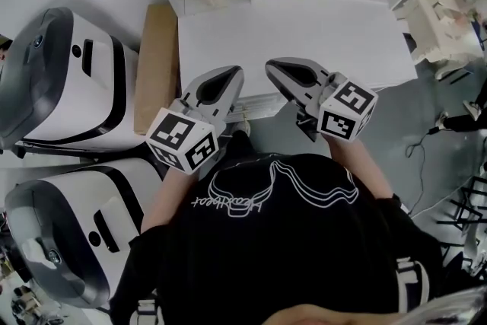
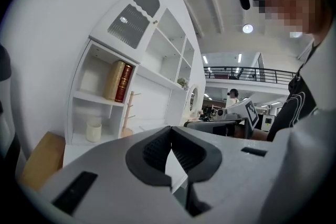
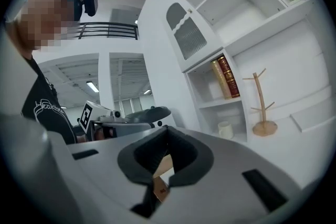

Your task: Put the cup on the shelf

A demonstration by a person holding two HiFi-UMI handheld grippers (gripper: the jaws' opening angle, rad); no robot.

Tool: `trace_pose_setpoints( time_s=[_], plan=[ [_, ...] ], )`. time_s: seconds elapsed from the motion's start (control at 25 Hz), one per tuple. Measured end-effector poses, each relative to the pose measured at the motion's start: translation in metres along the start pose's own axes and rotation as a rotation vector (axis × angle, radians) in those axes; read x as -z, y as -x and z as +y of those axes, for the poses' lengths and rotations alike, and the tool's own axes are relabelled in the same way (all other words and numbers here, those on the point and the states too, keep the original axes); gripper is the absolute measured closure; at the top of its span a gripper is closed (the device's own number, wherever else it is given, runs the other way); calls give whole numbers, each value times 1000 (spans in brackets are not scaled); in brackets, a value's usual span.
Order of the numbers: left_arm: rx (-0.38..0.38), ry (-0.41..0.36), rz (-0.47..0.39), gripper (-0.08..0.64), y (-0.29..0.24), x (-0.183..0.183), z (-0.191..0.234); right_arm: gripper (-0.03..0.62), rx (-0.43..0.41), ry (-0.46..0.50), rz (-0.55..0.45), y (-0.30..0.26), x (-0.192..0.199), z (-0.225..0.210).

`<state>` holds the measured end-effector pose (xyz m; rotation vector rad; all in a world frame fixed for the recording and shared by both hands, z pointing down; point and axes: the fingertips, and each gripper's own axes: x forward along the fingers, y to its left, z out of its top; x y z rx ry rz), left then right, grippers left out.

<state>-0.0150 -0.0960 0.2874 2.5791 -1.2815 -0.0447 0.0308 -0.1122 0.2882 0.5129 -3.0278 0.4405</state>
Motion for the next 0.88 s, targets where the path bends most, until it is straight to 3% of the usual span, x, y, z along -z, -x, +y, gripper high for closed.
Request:
trace_pose_setpoints(
  time_s=[0.24,0.48,0.88],
  plan=[
    [-28,4,7,555,-2,1,-7,588,-9,4,-17,8,-4,8],
    [16,26,0,555,-1,0,-15,588,-1,8,-22,11,-4,11],
    [27,51,-27,555,-11,-7,-14,588,11,-4,-27,15,-7,4]
  ],
)
